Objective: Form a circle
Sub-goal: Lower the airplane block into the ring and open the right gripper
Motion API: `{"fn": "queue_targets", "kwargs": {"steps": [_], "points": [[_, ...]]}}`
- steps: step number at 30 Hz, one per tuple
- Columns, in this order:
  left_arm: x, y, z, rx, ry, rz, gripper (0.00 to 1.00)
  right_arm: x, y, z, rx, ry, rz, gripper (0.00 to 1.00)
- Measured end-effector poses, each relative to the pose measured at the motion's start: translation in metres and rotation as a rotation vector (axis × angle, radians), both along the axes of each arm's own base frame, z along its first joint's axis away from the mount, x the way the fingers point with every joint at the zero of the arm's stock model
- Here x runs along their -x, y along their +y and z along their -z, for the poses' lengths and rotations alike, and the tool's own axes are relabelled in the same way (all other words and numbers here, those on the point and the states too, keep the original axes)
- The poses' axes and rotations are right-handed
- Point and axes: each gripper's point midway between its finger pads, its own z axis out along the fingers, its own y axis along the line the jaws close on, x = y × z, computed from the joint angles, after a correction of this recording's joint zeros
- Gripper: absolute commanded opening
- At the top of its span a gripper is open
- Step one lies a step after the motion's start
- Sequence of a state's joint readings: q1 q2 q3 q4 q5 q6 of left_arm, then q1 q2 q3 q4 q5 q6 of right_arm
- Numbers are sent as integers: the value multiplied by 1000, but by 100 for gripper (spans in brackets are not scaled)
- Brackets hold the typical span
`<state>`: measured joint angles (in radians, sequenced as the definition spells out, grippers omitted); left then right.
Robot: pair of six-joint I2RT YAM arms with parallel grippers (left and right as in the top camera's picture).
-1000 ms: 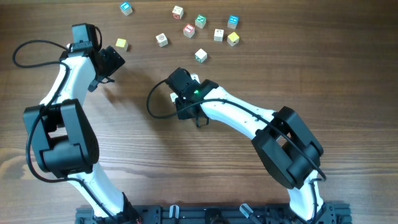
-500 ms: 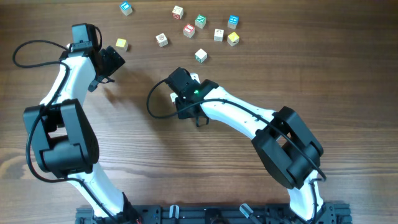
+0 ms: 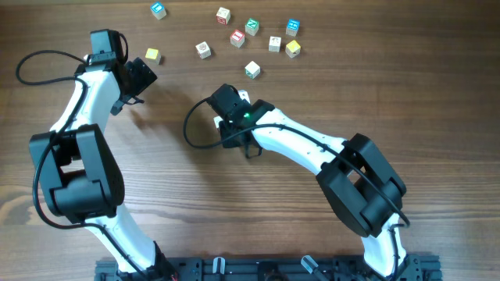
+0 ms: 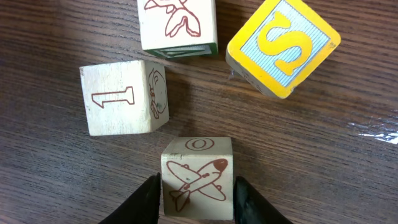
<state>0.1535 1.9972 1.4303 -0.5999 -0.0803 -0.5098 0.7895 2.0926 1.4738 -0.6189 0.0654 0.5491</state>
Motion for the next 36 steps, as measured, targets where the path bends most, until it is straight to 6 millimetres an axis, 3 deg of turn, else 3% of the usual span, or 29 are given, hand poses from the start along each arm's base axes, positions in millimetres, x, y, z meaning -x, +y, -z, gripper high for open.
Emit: {"fn": "queue_targets", "kwargs": {"steps": [25,30,36], "points": [[0,0,0,0,0,0,100,-2,1,-1,2,-16,-24,34],[0,0,0,0,0,0,100,-3,1,-1,7,-20,-34,36],[0,0,0,0,0,0,100,-3,1,-1,8,-21,-38,49]]}}
